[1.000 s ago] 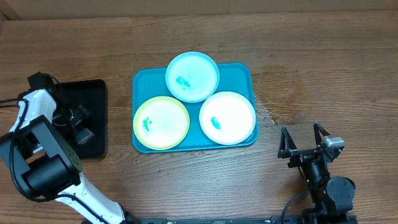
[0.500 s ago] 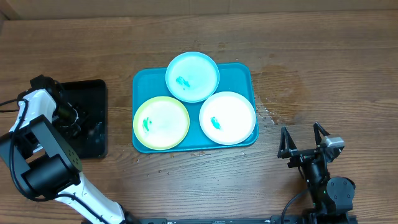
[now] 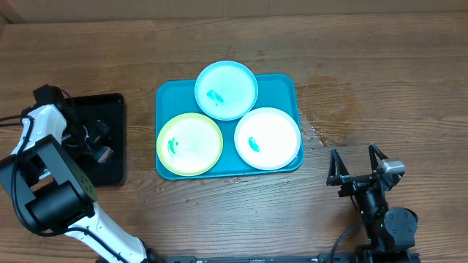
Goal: Clean dirty plates on tray and stack at the side
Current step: 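Move the left gripper to the sponge in the black tray and grasp it, then carry the sponge with the left gripper onto the yellow plate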
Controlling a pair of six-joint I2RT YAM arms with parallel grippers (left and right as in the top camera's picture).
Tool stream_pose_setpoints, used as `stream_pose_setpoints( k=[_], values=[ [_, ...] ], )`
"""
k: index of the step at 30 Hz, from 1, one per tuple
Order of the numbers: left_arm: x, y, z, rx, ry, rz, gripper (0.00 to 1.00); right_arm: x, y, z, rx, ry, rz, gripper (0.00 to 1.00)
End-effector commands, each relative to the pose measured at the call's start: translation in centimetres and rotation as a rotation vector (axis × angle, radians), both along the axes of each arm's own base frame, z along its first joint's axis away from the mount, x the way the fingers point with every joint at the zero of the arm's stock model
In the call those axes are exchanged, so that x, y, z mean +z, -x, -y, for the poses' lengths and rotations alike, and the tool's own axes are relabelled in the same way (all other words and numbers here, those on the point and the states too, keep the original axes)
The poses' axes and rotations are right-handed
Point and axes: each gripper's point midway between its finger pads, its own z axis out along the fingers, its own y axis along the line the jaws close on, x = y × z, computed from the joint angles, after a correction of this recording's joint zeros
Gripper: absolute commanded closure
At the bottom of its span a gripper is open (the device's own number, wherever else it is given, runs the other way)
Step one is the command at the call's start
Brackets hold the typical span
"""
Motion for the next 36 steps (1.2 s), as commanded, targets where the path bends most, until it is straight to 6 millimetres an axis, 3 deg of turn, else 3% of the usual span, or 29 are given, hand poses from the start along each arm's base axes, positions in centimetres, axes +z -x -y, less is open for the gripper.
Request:
stream_pose_setpoints(
  k=[1,4,5,6,10,11,12,13,14,21,23,25,30,36],
  values=[
    [-0.5,0.5,-1.0,-0.004,-0.052,-0.041,0.11,-0.2,0.0,0.2,-0.010,0.004,0.005,0.00],
    [-0.5,0.5,-1.0,-0.004,-0.052,-0.042,0.55,-0.2,0.0,0.2,-0.010,0.004,0.005,0.00],
    [-0.4,0.4,-1.1,-0.004,-0.053,-0.039,0.79,-0.2,0.0,0.2,-0.010,0.004,0.005,0.00],
    [-0.3,0.3,-1.1,-0.004,-0.054,-0.037,0.96,-0.2,0.0,0.2,-0.010,0.004,0.005,0.00],
    [0.3,0.1,-1.1,-0.004,-0.050,-0.037,0.94,-0.2,0.0,0.2,-0.010,0.004,0.005,0.00],
    [0.4,0.1,-1.1,-0.004,-0.048,-0.039,0.79,-0.2,0.0,0.2,-0.010,0.004,0.005,0.00],
    [0.5,0.1,-1.0,-0.004,-0.042,-0.038,0.34,-0.2,0.0,0.2,-0.010,0.004,0.005,0.00],
    [0.4,0.0,-0.7,-0.006,-0.025,-0.034,0.00,-0.2,0.0,0.2,-0.010,0.004,0.005,0.00],
    [0.4,0.1,-0.4,-0.007,-0.009,-0.032,0.00,-0.2,0.0,0.2,-0.010,0.004,0.005,0.00],
    [0.3,1.0,1.3,-0.010,0.076,-0.062,0.02,-0.2,0.0,0.2,-0.010,0.004,0.005,0.00],
    [0.3,1.1,1.4,-0.010,0.077,-0.065,0.18,-0.2,0.0,0.2,-0.010,0.004,0.005,0.00],
    [0.3,1.1,1.4,-0.010,0.079,-0.066,0.43,-0.2,0.0,0.2,-0.010,0.004,0.005,0.00],
    [0.4,1.1,1.4,-0.010,0.081,-0.068,0.95,-0.2,0.0,0.2,-0.010,0.004,0.005,0.00],
    [2.6,0.3,0.8,-0.008,0.074,-0.061,0.96,-0.2,0.0,0.2,-0.010,0.004,0.005,0.00]
  ],
)
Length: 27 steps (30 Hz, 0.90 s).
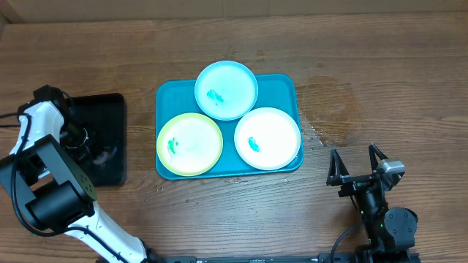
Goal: Clean dirty plates on tray and stack at the side
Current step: 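Carry the sponge with the left gripper onto the yellow plate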
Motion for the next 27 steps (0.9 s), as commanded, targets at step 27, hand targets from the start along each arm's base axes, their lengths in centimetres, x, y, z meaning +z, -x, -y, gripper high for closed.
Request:
stream_pose_setpoints(
  k=[27],
  values=[
    [8.9,-4.4,4.0,-0.130,0.055,0.053,0.96,-0.2,0.0,0.2,-0.010,0.003,0.005,0.00]
  ],
)
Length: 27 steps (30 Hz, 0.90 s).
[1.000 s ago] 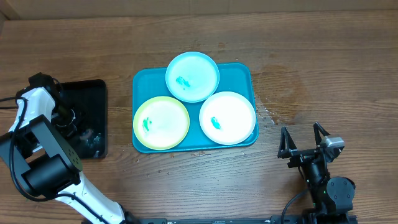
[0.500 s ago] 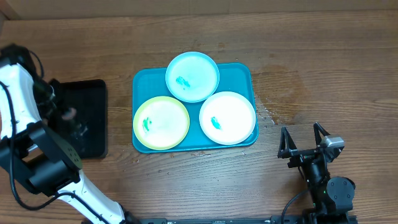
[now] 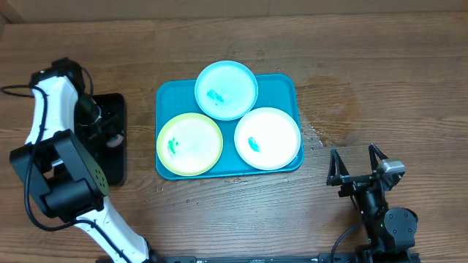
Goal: Clean dirty plates on tray and stack at the side
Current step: 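Carry the sponge with the left gripper onto the yellow plate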
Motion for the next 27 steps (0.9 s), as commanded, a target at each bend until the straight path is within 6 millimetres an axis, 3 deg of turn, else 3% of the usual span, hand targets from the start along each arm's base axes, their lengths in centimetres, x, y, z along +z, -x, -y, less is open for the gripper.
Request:
stream_pose_setpoints(
  k=[1,5,8,12,15,22,27],
  values=[
    [5.6,-1.1,-1.3,0.017,-0.002,0.079,0.96,-0.2,0.0,0.2,-0.010,0.004,0.004,0.00],
    [10.2,-1.5,0.2,-0.051,0.048,0.179,0.96,-0.2,0.0,0.2,-0.010,0.004,0.004,0.00],
    [12.2,-1.6,2.0,-0.086,0.078,0.246,0.96,-0.2,0.0,0.2,-0.010,0.004,0.005,0.00],
    [12.7,-1.5,7.9,-0.281,0.238,0.284,0.96,-0.2,0.0,0.2,-0.010,0.004,0.005,0.00],
    [11.0,-0.6,12.3,-0.412,0.319,0.232,0.96,-0.2,0.0,0.2,-0.010,0.004,0.004,0.00],
    [4.2,0.8,20.3,-0.625,0.352,0.162,0.96,-0.2,0.0,0.2,-0.010,0.004,0.004,0.00],
    [-0.2,2.4,22.2,-0.607,0.273,0.099,0.96,-0.2,0.0,0.2,-0.010,0.004,0.004,0.00]
  ],
)
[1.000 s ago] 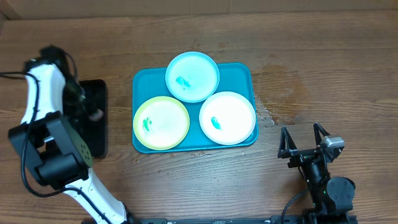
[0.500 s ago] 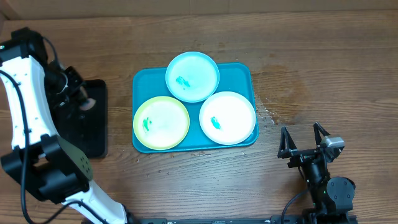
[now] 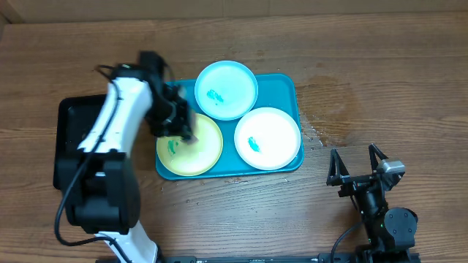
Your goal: Clean dirty plates on tray and stack at the side
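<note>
A teal tray holds three plates, each with a green smear: a light blue plate at the back, a yellow-green plate at the front left, and a white plate at the front right. My left gripper hangs over the upper left part of the yellow-green plate, near its smear. It looks shut on a small pale sponge, which is mostly hidden by the fingers. My right gripper rests open near the front right of the table, away from the tray.
A black tray lies to the left of the teal one, with the left arm reaching across its right side. A wet patch marks the wood to the right of the teal tray.
My left gripper has moved from the black tray on the left to over the yellow-green plate, carrying the pale sponge. The right arm has not moved.
My left gripper was down in the black tray beside a small pale sponge. It stayed there at the following moment, then stood higher at the tray's right side with the sponge at its tip. Now it is over the yellow-green plate. The plates have kept their places.
</note>
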Controlling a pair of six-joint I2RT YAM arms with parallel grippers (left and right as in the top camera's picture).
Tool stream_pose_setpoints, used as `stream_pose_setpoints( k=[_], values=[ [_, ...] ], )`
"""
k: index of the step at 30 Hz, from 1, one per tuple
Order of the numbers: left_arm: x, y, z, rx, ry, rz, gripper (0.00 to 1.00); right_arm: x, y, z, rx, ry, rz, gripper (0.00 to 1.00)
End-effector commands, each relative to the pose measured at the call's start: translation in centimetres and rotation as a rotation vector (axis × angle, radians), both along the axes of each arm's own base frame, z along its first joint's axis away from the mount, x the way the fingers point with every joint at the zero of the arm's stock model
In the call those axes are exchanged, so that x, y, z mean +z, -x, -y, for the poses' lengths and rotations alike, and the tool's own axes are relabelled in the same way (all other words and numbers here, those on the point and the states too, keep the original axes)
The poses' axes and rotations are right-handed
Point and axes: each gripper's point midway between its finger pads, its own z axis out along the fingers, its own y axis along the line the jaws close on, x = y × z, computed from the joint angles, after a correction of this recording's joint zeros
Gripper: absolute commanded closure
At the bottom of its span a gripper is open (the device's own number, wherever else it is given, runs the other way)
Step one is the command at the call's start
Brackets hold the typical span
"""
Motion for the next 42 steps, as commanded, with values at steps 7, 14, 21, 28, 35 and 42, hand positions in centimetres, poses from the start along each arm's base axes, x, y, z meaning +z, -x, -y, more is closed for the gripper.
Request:
stream_pose_setpoints(
  k=[7,14,21,28,35,42],
  values=[
    [-4.3,1.9,0.7,0.014,-0.083,-0.026,0.50,-0.2,0.0,0.2,-0.009,0.004,0.004,0.00],
    [-0.2,-1.3,0.3,0.002,-0.072,0.067,0.43,-0.2,0.0,0.2,-0.009,0.004,0.004,0.00],
    [10.5,-6.0,-4.4,0.159,-0.142,0.265,0.00,-0.2,0.0,0.2,-0.009,0.004,0.004,0.00],
    [13.1,-6.7,-7.0,0.229,-0.153,0.315,0.00,-0.2,0.0,0.2,-0.013,0.004,0.004,0.00],
    [13.0,-6.7,-7.0,0.228,-0.152,0.313,0.00,4.0,2.4,-5.6,0.378,-0.406,0.025,0.00],
    [13.0,-6.6,-7.0,0.229,-0.152,0.311,0.00,17.4,9.3,-5.0,0.554,-0.490,0.587,0.00]
  ],
)
